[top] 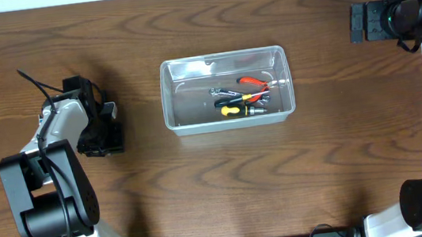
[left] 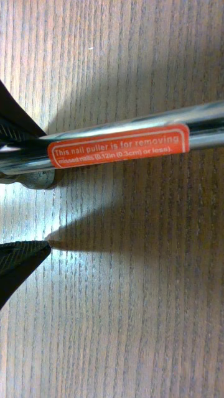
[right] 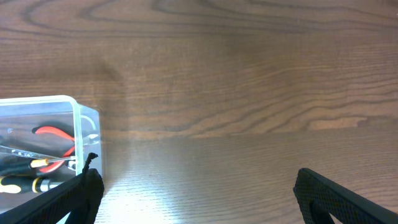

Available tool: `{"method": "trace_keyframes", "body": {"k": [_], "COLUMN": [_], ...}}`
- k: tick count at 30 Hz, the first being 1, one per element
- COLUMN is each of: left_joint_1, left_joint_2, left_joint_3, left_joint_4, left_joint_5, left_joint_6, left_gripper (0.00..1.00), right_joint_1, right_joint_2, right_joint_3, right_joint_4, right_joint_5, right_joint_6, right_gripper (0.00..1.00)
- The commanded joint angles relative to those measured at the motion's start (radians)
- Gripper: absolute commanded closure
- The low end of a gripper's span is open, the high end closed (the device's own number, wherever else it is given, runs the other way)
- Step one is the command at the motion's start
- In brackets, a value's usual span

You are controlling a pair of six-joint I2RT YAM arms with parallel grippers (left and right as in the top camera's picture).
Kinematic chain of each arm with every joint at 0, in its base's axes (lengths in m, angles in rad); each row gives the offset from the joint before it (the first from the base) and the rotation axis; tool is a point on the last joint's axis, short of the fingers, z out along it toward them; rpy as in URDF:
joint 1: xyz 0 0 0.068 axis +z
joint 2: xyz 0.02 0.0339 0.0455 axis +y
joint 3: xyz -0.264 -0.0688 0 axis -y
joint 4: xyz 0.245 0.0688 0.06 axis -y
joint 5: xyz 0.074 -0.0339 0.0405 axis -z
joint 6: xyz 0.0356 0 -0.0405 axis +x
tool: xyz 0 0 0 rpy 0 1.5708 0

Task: Pack container
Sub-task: 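Move the left gripper to the black-handled tool and grasp it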

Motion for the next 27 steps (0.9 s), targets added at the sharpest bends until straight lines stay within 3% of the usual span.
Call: {"method": "trace_keyframes", "body": {"k": [1,14,23,27], "left_joint_1": [0.0,0.0,0.0,0.0], "left_joint_2": [0.002,0.002,0.002,0.002], "left_joint_3": [-0.013,-0.013,-0.013,-0.013], "left_joint_4": [-0.002,-0.002,-0.002,-0.002], "left_joint_5": [-0.005,-0.005,-0.005,-0.005], "left_joint_6": [0.006,0.006,0.005,0.005], "left_gripper": [0.6,0.75,0.94,0.94], "right_joint_1": [-0.006,-0.006,-0.006,-0.006], "right_joint_2": [0.002,0.002,0.002,0.002], "right_joint_3": [-0.008,-0.008,-0.008,-0.008], "right_joint_4": [0.001,0.002,0.003,0.002], "right_joint_5": [-0.009,-0.011,-0.011,-0.011], "right_joint_6": [0.006,0.006,0.006,0.006], "right_gripper": [0.01,0.01,0.01,0.01]}}
